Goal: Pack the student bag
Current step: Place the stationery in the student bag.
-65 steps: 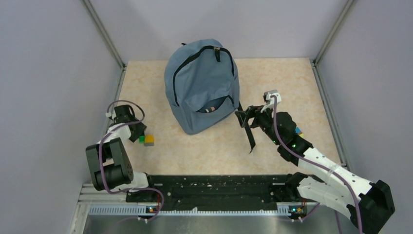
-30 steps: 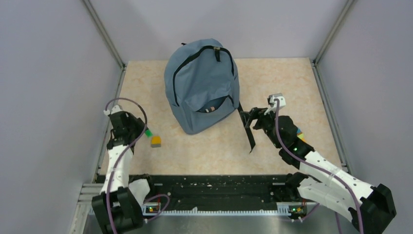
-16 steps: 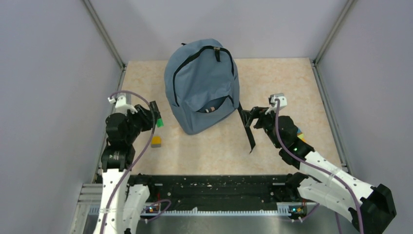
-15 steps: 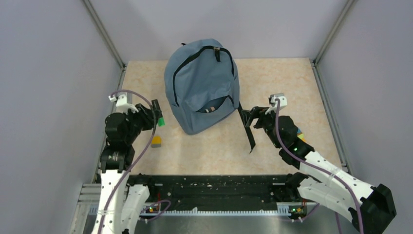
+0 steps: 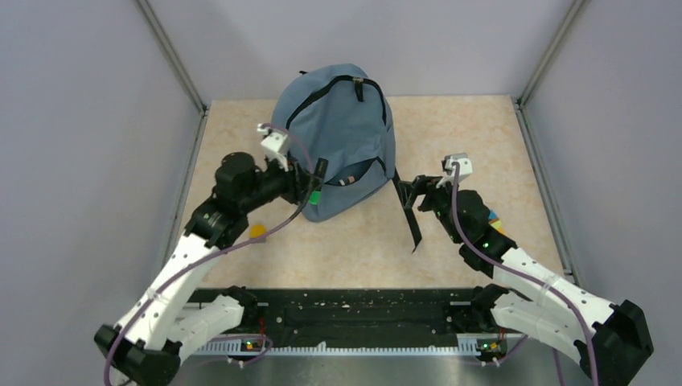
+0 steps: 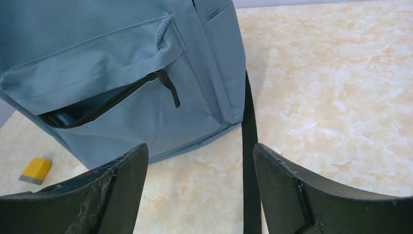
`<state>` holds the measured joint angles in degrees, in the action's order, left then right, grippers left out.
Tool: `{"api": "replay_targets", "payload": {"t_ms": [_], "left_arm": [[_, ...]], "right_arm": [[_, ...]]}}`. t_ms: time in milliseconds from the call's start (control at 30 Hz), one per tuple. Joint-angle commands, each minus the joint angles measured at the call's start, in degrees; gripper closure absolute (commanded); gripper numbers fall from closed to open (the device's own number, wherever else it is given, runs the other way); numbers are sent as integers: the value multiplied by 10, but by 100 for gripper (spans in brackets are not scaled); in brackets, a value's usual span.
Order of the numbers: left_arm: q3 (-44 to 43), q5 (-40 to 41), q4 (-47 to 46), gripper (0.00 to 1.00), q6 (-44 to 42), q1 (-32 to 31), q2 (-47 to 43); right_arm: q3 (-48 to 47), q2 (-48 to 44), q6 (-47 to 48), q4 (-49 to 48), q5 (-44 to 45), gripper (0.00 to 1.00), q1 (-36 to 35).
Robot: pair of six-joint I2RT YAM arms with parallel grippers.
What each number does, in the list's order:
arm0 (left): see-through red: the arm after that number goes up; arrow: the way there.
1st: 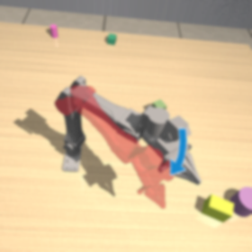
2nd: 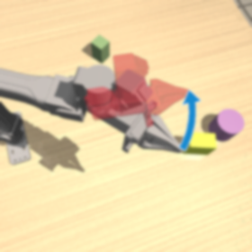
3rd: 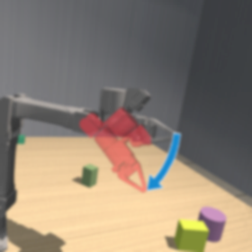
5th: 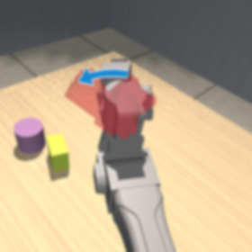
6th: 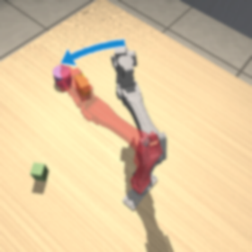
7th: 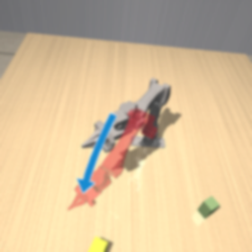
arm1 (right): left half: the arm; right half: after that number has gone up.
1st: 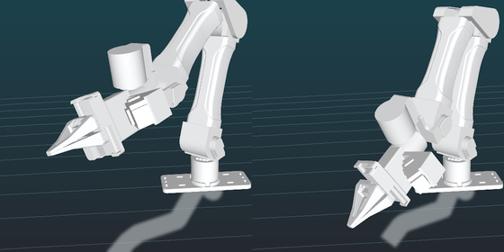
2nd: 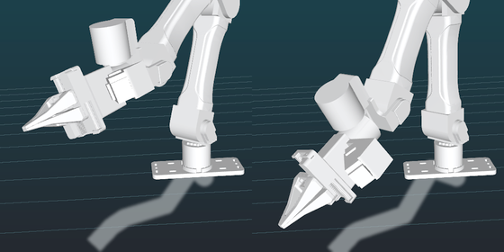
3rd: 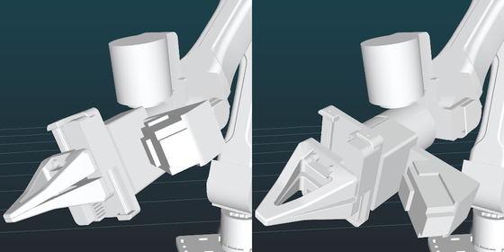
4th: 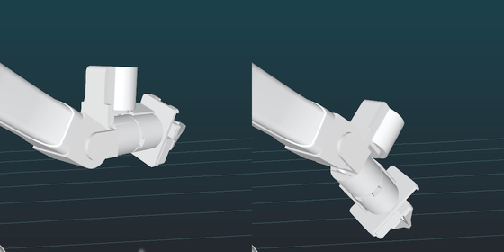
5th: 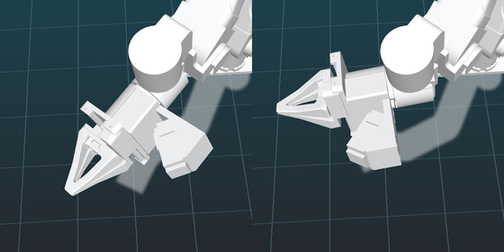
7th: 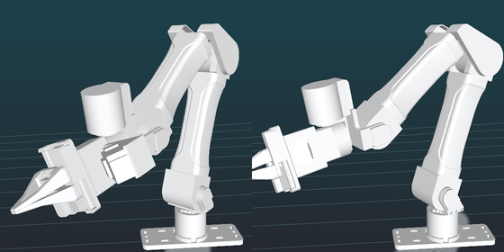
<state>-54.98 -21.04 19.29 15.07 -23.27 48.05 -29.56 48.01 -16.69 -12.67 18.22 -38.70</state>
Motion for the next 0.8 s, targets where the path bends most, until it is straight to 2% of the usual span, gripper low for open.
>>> {"api": "replay_targets", "payload": {"t_ms": [0,233,333,500,767], "left_arm": [[-62,31,-65,89,-63,-71,89],[-140,28,-129,88,-131,-106,264],[-160,35,-155,88,-160,-108,306],[-185,65,-137,88,-211,-107,355],[-132,54,-129,86,-213,-108,353]], "right_arm": [[-15,1,0,-22,2,22,6],[-14,-7,0,-19,5,22,6],[-12,-15,0,-14,10,22,6],[-6,-27,5,-10,19,22,6],[-5,-26,8,-12,21,22,6]]}}
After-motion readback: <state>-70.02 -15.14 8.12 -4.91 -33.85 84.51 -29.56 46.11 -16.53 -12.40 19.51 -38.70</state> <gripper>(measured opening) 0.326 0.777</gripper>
